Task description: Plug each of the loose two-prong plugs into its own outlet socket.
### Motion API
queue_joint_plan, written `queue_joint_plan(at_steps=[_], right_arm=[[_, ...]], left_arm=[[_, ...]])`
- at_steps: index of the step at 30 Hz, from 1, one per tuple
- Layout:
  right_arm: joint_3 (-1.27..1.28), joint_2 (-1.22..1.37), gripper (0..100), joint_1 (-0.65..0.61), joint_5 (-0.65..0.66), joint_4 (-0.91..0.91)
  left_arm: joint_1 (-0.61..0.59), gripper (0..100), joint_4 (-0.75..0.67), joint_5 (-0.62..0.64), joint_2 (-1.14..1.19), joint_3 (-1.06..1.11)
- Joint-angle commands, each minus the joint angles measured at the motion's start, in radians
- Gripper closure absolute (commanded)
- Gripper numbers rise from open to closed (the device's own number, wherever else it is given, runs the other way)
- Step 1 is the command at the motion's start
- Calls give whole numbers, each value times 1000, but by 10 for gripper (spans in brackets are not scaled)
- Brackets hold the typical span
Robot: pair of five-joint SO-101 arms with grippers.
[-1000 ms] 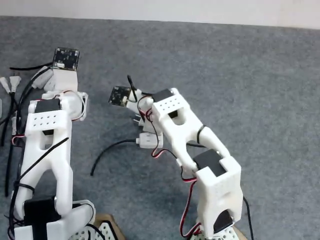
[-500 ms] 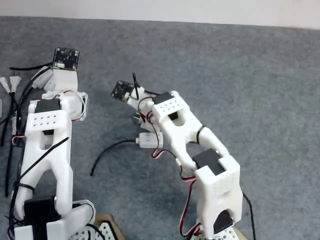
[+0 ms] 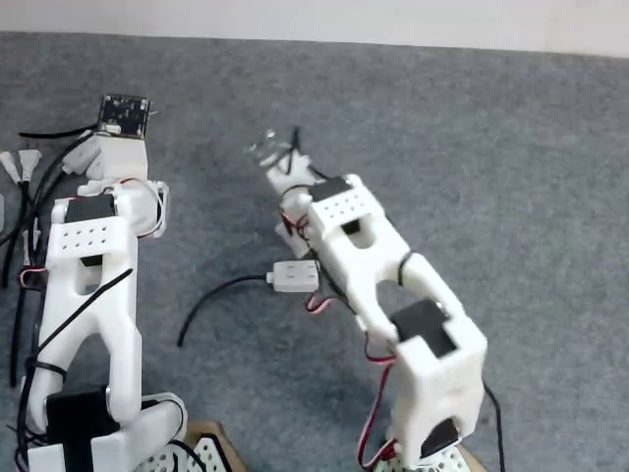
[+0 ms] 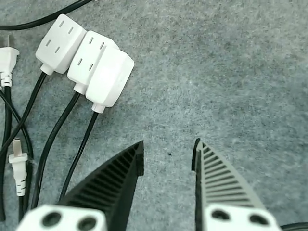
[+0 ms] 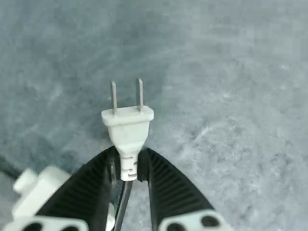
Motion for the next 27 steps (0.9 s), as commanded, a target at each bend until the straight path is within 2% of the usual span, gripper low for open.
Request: queue_joint_plan(at_steps=[1, 5, 11, 18, 27], right_arm=[[225, -199, 991, -28, -64, -229], [470, -387, 991, -73, -74, -364], [581, -581, 991, -88, -78, -372], [598, -625, 991, -93, -77, -372], [598, -607, 991, -93, -61, -372]], left_arm=[[28, 810, 52, 12, -24, -62], [54, 806, 123, 52, -16, -136], [185, 768, 262, 103, 182, -298], [260, 768, 427, 104, 397, -556], [341, 768, 548, 104, 444, -769]])
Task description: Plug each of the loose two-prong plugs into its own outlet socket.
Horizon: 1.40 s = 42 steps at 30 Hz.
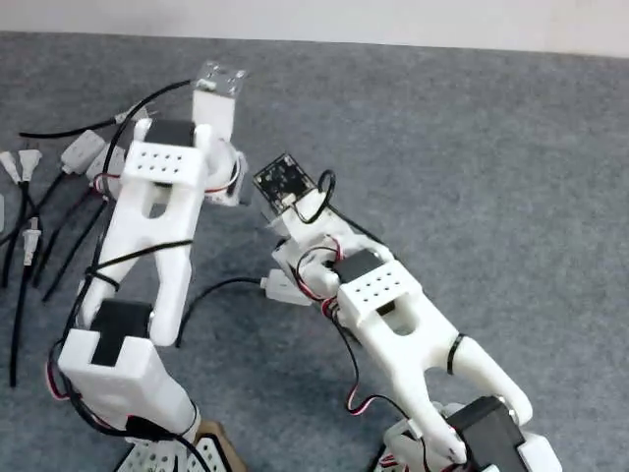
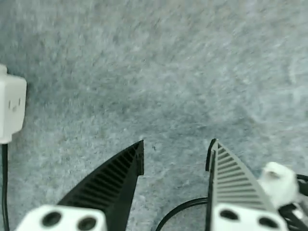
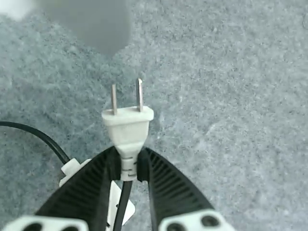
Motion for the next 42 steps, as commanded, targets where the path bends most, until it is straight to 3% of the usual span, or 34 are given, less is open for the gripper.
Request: queue_joint_plan(at_steps=[1, 8, 18, 42], right_arm=[[-8, -33, 991, -10, 6, -19], [-1, -25, 991, 4, -72, -84], [48, -25, 991, 51, -75, -170], [-38, -133, 991, 70, -112, -1]], left_arm=[[41, 768, 32, 12, -7, -82], [104, 768, 97, 32, -7, -153], [139, 769, 103, 77, -8, -157], [119, 769, -6, 75, 156, -70]])
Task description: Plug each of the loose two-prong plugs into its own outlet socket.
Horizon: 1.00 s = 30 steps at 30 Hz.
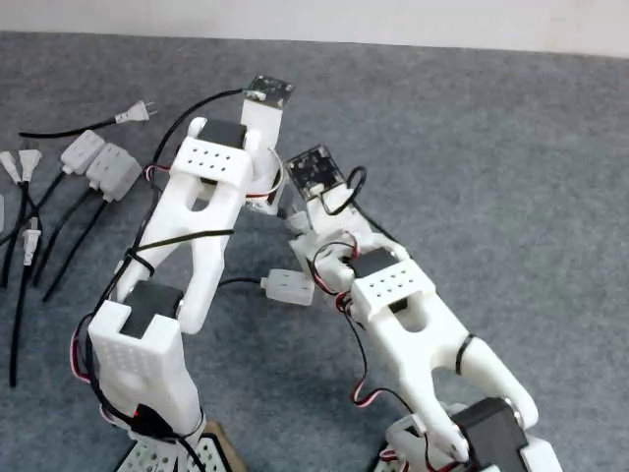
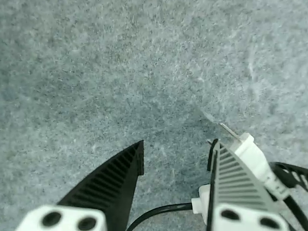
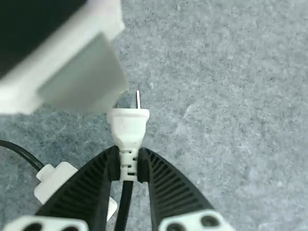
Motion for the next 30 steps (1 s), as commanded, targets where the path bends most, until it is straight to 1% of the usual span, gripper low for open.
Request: queue_joint_plan(at_steps=[1, 6, 15, 23, 28, 30], right_arm=[[-73, -119, 991, -8, -8, 47], [-77, -173, 991, -8, -8, 77], [-77, -160, 991, -8, -9, 79], [-79, -162, 991, -13, -9, 84], [-153, -160, 991, -30, -9, 171], [-193, -151, 991, -28, -3, 226]], left_arm=[[-13, 769, -14, 3, -4, 1], [-8, 769, -8, 3, 4, 5], [-4, 769, -12, 2, 5, 27], [38, 769, -14, -12, 5, 70], [36, 769, -14, -14, 5, 71], [15, 769, -14, -14, -2, 70]])
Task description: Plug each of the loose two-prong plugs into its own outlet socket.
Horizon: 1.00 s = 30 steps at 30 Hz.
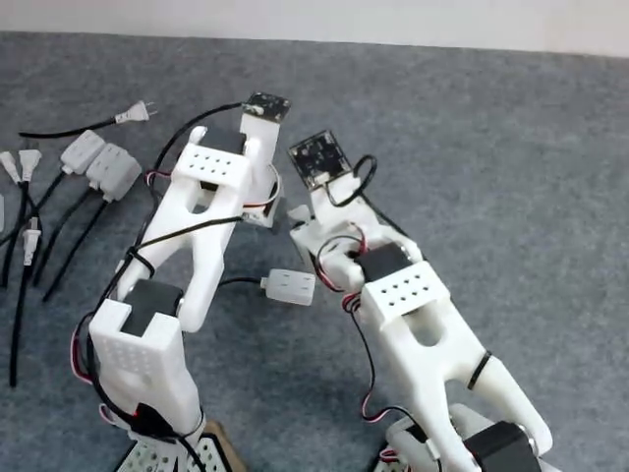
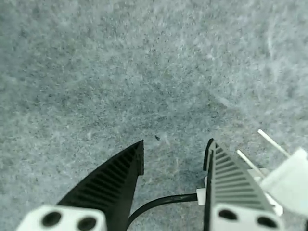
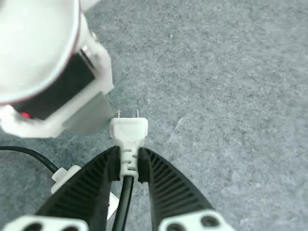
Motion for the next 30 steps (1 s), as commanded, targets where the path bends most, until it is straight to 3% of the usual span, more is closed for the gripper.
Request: queue_joint_plan(at_steps=[1, 6, 11, 18, 24, 30], right_arm=[[-127, -31, 991, -22, -2, 90], [-315, 25, 991, -76, 64, 437], [-676, 277, 991, -94, 190, 803], [-1132, 605, 991, -94, 489, 1107], [-1276, 733, 991, -90, 744, 1144], [-1276, 737, 991, -90, 842, 1145]], left_arm=[[-12, 769, -9, -9, -13, -13], [-159, 769, -15, -12, -2, -61], [-302, 769, -106, -52, -4, -10], [-487, 769, -117, -150, -4, -4], [-561, 769, -146, -242, -4, 44], [-582, 769, -262, -279, -4, 157]])
